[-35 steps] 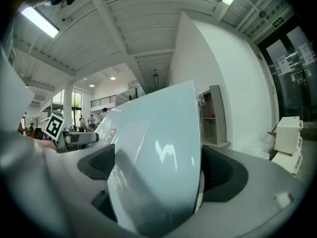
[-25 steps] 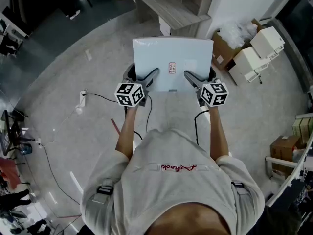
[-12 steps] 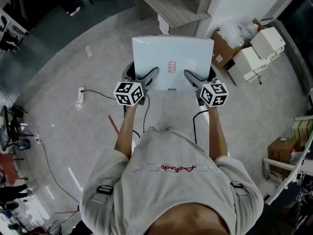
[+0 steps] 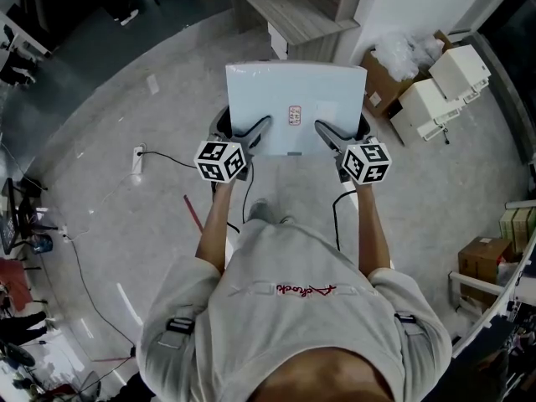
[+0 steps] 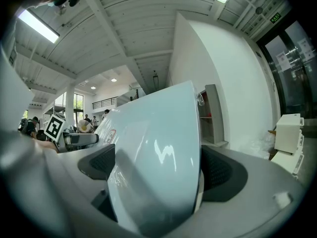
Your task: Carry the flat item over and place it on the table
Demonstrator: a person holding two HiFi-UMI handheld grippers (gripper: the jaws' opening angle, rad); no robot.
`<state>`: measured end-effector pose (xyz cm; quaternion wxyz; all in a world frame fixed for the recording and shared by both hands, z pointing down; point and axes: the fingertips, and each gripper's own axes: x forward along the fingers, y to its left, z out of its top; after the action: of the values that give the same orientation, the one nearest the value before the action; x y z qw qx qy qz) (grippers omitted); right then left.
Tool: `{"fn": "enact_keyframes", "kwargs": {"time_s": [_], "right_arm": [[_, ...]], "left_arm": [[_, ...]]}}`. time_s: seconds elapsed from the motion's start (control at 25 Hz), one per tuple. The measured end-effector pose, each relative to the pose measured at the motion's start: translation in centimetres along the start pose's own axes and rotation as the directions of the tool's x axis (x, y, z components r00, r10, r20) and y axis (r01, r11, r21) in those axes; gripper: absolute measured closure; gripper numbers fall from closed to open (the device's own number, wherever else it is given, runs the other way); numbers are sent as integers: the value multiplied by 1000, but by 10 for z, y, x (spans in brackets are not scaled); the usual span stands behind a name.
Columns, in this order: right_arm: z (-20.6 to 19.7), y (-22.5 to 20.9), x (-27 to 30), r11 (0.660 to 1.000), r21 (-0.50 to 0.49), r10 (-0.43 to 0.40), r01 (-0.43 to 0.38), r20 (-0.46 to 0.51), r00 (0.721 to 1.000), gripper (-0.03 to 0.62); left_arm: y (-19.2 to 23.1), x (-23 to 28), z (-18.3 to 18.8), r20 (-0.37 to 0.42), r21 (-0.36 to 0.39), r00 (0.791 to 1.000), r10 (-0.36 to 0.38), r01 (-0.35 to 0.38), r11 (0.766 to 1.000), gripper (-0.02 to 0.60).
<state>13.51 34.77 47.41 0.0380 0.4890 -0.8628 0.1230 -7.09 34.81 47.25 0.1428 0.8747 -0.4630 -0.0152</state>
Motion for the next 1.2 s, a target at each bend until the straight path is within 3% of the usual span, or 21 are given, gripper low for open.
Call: {"fn": "enact_keyframes", "kwargs": {"time_s": [0.56, 1.2], "right_arm": [[12, -42, 45, 1000, -5, -18, 18, 7, 1000, 43], [61, -120, 198, 999, -9, -36, 36, -6, 999, 43]], "left_arm": [[26, 60, 8, 6, 2, 1000, -17, 17, 1000, 100], [129, 201, 54, -1, -14, 1000, -31, 31, 999, 100]]}}
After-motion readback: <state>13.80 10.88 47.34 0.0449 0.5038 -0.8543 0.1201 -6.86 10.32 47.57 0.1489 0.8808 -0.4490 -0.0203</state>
